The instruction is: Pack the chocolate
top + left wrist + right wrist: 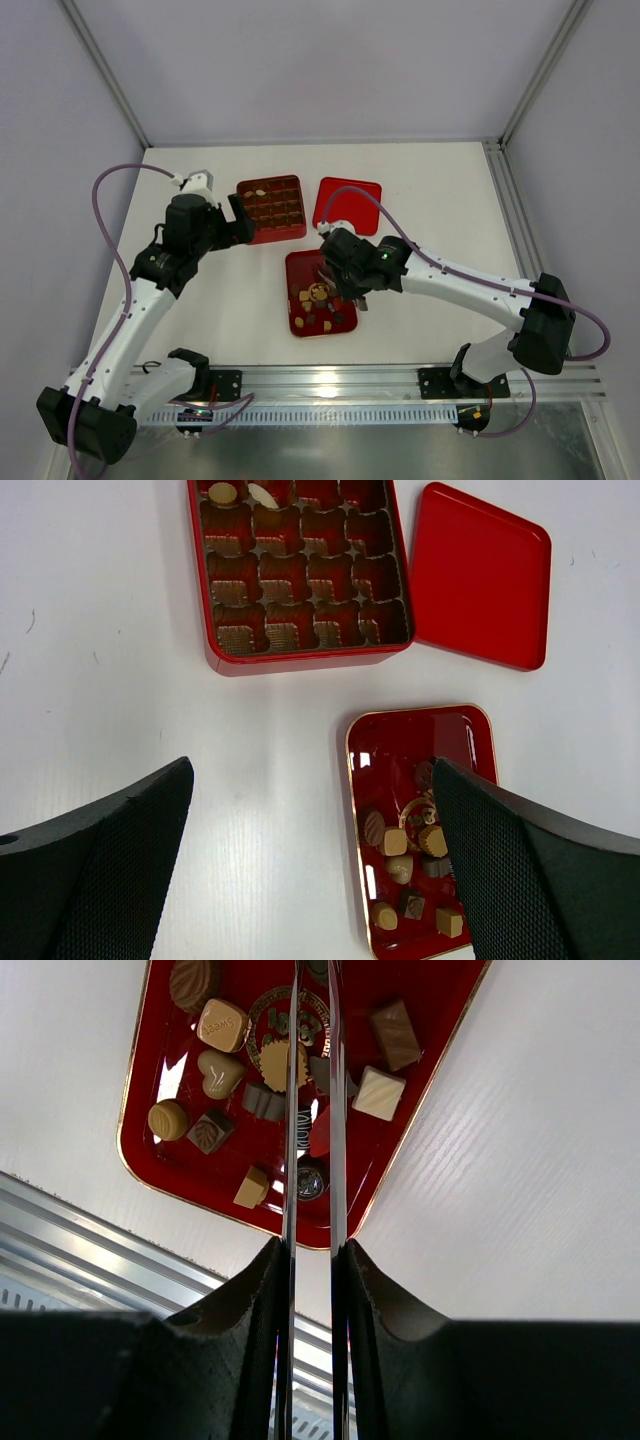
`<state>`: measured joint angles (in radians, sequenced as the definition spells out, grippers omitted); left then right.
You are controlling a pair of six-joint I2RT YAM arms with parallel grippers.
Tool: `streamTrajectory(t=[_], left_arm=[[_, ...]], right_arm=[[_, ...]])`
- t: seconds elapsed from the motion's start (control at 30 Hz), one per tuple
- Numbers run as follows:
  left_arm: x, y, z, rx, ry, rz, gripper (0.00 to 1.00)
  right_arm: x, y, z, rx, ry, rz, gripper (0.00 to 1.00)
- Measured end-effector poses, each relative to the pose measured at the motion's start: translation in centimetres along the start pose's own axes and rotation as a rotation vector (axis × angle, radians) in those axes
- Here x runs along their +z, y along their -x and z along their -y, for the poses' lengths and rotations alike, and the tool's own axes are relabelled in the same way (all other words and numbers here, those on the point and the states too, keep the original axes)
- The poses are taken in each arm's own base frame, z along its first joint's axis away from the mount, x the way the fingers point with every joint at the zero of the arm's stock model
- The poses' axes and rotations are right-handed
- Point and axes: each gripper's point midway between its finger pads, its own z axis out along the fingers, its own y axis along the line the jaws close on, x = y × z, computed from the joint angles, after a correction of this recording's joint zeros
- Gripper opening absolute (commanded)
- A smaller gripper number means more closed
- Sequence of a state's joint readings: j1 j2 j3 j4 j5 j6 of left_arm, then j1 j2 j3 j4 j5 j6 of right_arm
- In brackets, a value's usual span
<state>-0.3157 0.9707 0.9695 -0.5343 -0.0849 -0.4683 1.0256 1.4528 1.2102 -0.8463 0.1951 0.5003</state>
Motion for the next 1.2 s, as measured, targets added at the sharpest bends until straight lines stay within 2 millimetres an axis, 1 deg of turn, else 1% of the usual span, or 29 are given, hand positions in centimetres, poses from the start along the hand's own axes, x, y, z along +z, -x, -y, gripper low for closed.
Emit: streamTrajectory(t=[0.3,0.47,0.6,0.73,0.8,0.9,1.03,1.17,1.2], left_arm=[[0.0,0.0,0.0,0.000,0.000,0.000,1.00],[0.0,0.0,0.0,0.000,0.000,0.000,1.00],[0.0,0.0,0.0,0.000,0.000,0.000,1.00],[0.0,0.0,0.0,-0.001,0.001,0.000,1.00],[0.0,0.0,-0.1,-0.001,0.002,0.001,1.00],[0.0,0.0,-0.1,-0.001,0.002,0.001,1.00],[0.0,0.0,0.0,-0.001,0.001,0.000,1.00],[0.0,0.0,0.0,-0.002,0.001,0.000,1.00],[0.0,0.0,0.0,-0.003,0.001,0.000,1.00]], right_arm=[[-0.3,0.8,0.1,0.014,0.004,0.018,0.26],[-0.7,2.0,-0.1,0.027,0.022,0.042,0.26],[-1.3,3.6,-0.2,0.036,0.041,0.070,0.26],[-1.7,6.3,-0.4,0.054,0.058,0.117,0.26],[-1.6,7.8,-0.3,0.064,0.062,0.141,0.26],[-1.1,10.4,0.0,0.089,0.064,0.179,0.26],[0.3,14.6,0.2,0.110,0.070,0.243,0.26],[2.5,18.1,0.8,0.133,0.068,0.292,0.26],[3.4,19.1,1.0,0.140,0.069,0.303,0.26]])
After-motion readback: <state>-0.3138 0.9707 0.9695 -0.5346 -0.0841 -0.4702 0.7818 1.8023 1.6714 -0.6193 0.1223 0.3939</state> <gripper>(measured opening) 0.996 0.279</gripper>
